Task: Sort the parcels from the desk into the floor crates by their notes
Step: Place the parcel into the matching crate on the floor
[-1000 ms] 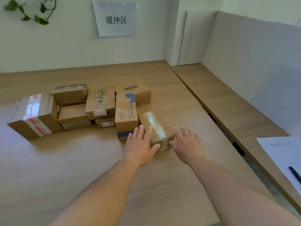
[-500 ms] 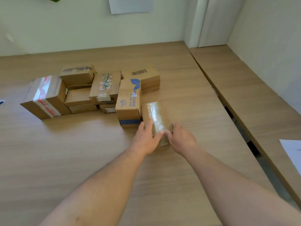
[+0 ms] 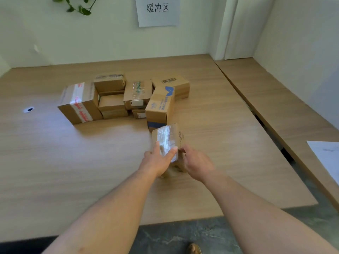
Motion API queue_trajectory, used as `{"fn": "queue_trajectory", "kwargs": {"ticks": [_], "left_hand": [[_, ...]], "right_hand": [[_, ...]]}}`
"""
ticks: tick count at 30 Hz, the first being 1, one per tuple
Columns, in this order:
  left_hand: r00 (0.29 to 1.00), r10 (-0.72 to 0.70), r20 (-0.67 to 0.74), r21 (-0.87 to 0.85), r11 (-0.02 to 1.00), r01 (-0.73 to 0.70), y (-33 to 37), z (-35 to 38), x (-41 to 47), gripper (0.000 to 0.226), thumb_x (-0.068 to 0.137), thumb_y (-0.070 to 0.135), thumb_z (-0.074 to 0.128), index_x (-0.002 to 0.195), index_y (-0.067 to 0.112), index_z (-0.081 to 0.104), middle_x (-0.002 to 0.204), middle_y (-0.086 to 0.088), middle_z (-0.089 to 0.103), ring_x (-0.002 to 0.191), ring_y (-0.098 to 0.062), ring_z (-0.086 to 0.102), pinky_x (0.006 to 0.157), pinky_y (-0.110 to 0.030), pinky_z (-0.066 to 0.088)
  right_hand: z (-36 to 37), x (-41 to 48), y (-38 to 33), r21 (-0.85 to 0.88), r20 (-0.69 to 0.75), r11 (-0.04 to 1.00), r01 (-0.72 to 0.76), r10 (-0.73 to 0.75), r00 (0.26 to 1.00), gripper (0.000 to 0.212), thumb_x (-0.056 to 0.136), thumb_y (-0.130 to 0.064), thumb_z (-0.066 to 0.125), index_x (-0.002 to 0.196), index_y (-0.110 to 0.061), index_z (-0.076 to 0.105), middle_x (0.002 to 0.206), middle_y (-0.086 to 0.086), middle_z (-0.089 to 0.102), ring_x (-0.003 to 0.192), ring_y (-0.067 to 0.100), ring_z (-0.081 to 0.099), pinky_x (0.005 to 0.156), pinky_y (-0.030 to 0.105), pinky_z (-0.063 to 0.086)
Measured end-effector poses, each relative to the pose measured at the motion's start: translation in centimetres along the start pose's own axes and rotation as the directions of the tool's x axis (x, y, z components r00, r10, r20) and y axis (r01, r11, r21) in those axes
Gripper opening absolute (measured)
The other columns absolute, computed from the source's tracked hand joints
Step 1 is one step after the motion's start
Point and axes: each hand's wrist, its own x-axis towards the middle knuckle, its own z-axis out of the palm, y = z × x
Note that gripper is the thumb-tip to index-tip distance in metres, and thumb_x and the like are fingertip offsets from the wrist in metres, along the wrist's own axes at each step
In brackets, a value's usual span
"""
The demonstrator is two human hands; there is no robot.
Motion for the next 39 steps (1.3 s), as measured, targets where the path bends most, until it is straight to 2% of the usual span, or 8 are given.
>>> {"fn": "queue_trajectory", "kwargs": {"ticks": [4, 7, 10, 16, 21, 30, 34, 39], "left_hand": [[0.998, -0.063, 0.021, -0.082, 0.995, 0.065, -3.9, -1.9, -2.0, 0.096, 0.081, 0.08, 0.04, 0.154, 0.031, 0.002, 0.15, -0.013, 0.036, 0.133, -0.033, 0.042, 0.107, -0.044, 0.039], [0.998, -0.06, 0.012, -0.206, 0.977, 0.061, -6.0, -2.8, -3.2, 0.074, 0.094, 0.061, 0.043, 0.154, 0.027, 0.014, 0.148, -0.007, 0.044, 0.13, -0.028, 0.046, 0.1, -0.029, 0.036], [0.999, -0.045, 0.01, -0.279, 0.959, 0.046, -7.4, -3.9, -3.9, 0.055, 0.099, 0.039, 0.043, 0.151, 0.033, 0.024, 0.144, -0.002, 0.049, 0.118, -0.022, 0.05, 0.097, -0.031, 0.037], [0.999, -0.028, 0.031, -0.345, 0.938, 0.037, -8.9, -5.4, -4.3, 0.05, 0.096, 0.011, 0.044, 0.143, 0.027, 0.036, 0.117, 0.0, 0.054, 0.101, -0.018, 0.048, 0.082, -0.027, 0.039], [0.995, -0.099, -0.002, -0.509, 0.857, 0.084, -11.4, -8.1, -5.0, 0.041, 0.091, 0.019, 0.054, 0.131, 0.018, 0.044, 0.122, -0.009, 0.06, 0.101, -0.024, 0.059, 0.085, -0.042, 0.052], [0.986, -0.124, -0.115, -0.641, 0.767, 0.022, -19.6, -14.7, -9.4, 0.08, 0.083, 0.071, 0.049, 0.148, 0.034, 0.022, 0.129, -0.006, 0.055, 0.108, -0.025, 0.058, 0.082, -0.048, 0.056], [0.97, -0.164, -0.18, -0.694, 0.72, -0.007, -24.1, -17.8, -12.2, 0.063, 0.09, 0.067, 0.043, 0.136, 0.024, 0.037, 0.12, -0.004, 0.057, 0.11, -0.025, 0.055, 0.088, -0.055, 0.051], [0.926, -0.273, -0.261, -0.784, 0.62, -0.038, -28.8, -20.1, -14.6, 0.057, 0.091, 0.063, 0.046, 0.128, 0.024, 0.027, 0.13, -0.008, 0.048, 0.122, -0.03, 0.05, 0.09, -0.052, 0.051]], "right_hand": [[1.8, -1.0, -3.8, 0.069, -0.023, 0.994, 0.088, -0.086, 0.996, 0.042, 0.096, -0.012, 0.04, 0.135, -0.026, 0.045, 0.126, 0.01, 0.062, 0.115, 0.033, 0.056, 0.093, 0.042, 0.046], [3.1, -1.3, -6.1, 0.101, -0.025, 0.991, 0.092, -0.09, 0.996, 0.051, 0.096, -0.012, 0.044, 0.145, -0.023, 0.036, 0.136, 0.011, 0.053, 0.123, 0.03, 0.048, 0.101, 0.041, 0.041], [4.0, -1.7, -7.6, 0.101, -0.021, 0.994, -0.03, 0.032, 0.999, 0.067, 0.094, -0.025, 0.056, 0.151, -0.015, 0.023, 0.147, 0.011, 0.037, 0.134, 0.028, 0.034, 0.108, 0.04, 0.033], [5.0, -1.7, -9.9, 0.298, 0.135, 0.938, -0.177, 0.142, 0.981, 0.058, 0.08, -0.019, 0.073, 0.126, -0.018, 0.039, 0.124, 0.007, 0.059, 0.109, 0.027, 0.057, 0.086, 0.038, 0.051], [5.0, -1.7, -12.4, 0.353, 0.146, 0.92, -0.17, 0.125, 0.981, 0.098, 0.077, -0.022, 0.078, 0.15, -0.015, 0.014, 0.128, 0.011, 0.056, 0.117, 0.028, 0.053, 0.091, 0.035, 0.045], [9.1, -3.0, -22.0, 0.406, 0.21, 0.914, 0.009, -0.103, 0.972, 0.069, 0.083, -0.04, 0.07, 0.14, -0.023, 0.036, 0.129, 0.003, 0.055, 0.111, 0.023, 0.055, 0.094, 0.045, 0.049], [11.9, -4.1, -27.2, 0.423, 0.251, 0.897, 0.127, -0.251, 0.935, 0.055, 0.09, -0.044, 0.061, 0.139, -0.026, 0.044, 0.129, 0.0, 0.058, 0.106, 0.017, 0.054, 0.087, 0.038, 0.05], [15.1, -5.1, -33.1, 0.414, 0.3, 0.891, 0.189, -0.329, 0.895, 0.053, 0.092, -0.052, 0.055, 0.131, -0.019, 0.044, 0.12, 0.002, 0.06, 0.103, 0.019, 0.056, 0.084, 0.037, 0.049]]}}
